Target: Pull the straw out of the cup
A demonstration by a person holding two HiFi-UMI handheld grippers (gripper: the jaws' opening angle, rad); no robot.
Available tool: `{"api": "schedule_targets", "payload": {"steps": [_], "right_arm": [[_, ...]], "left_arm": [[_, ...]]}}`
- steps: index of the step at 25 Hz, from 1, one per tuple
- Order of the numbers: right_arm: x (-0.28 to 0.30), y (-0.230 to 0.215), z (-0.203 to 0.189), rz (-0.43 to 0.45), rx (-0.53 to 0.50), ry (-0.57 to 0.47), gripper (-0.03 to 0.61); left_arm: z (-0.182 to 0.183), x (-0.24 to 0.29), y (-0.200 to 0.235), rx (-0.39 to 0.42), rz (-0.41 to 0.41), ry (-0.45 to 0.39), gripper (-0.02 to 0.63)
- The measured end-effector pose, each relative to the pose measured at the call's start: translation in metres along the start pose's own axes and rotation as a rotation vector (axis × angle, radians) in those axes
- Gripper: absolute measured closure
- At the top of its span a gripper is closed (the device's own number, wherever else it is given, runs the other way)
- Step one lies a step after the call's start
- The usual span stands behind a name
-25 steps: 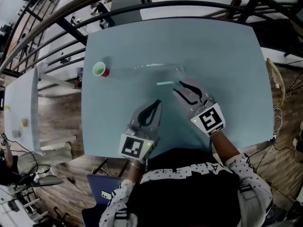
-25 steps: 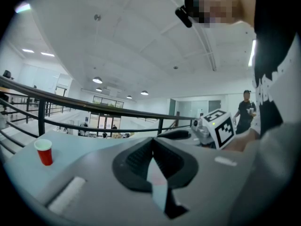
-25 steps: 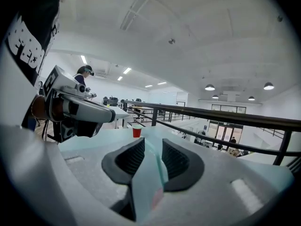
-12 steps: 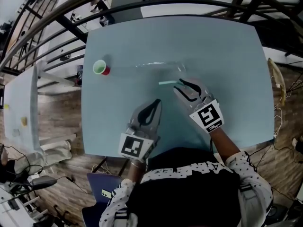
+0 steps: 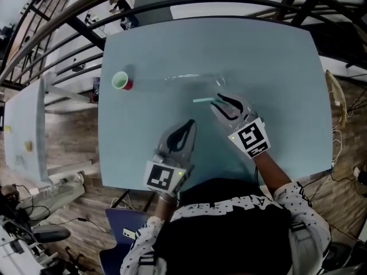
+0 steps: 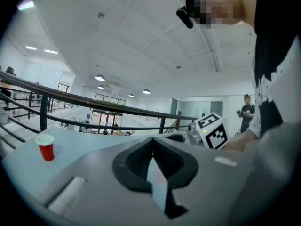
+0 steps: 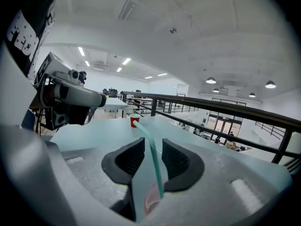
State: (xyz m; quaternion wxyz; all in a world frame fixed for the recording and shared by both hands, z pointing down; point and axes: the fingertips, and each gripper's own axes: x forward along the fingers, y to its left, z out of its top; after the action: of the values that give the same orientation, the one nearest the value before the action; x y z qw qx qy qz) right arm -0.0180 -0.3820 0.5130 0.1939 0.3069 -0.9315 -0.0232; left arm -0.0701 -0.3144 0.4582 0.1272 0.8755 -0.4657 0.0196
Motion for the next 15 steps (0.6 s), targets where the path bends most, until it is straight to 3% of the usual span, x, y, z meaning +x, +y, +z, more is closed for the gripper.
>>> {"api": "schedule_targets", "payload": {"steps": [15], "right_arm": [[0.0063, -0.0015, -0.0099, 0.0, 0.025, 0.028, 0.472]], "left_arm": [[-0.0044, 0.0001, 0.0029, -0.01, 0.009, 0.002, 0.624]]}}
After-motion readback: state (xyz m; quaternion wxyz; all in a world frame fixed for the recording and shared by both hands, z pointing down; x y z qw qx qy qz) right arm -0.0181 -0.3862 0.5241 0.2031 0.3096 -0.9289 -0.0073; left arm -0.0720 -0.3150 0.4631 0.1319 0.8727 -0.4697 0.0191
